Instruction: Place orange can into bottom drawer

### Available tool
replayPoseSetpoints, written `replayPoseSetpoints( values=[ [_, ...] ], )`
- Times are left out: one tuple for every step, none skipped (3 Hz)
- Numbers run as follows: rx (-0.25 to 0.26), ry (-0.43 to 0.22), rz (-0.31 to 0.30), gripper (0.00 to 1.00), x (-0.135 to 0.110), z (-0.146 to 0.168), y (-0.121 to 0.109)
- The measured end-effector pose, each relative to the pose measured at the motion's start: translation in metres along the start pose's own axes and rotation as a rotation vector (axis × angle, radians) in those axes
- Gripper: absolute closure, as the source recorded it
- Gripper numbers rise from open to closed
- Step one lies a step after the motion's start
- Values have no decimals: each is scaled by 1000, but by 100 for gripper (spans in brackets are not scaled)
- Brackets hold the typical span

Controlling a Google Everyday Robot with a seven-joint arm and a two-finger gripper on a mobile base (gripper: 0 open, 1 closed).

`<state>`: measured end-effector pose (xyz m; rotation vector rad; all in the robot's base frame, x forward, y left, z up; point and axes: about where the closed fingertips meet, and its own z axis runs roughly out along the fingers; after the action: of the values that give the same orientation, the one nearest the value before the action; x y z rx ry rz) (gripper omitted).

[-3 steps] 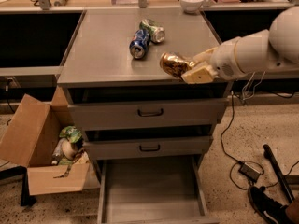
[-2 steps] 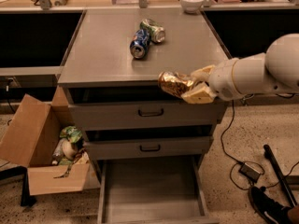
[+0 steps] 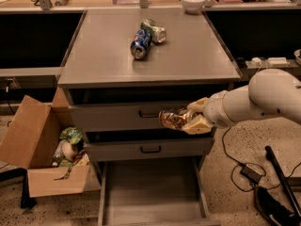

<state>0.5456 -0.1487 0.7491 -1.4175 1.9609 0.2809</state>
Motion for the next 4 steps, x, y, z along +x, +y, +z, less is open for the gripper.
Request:
replayPoseSetpoints(
  values=[
    [-4, 3, -4, 100, 1, 2, 2],
    [-57, -15, 6, 100, 37, 33, 31],
    [-109, -35, 27, 100, 73, 63, 64],
    [-171, -49, 69, 100, 107, 96, 91]
  ],
)
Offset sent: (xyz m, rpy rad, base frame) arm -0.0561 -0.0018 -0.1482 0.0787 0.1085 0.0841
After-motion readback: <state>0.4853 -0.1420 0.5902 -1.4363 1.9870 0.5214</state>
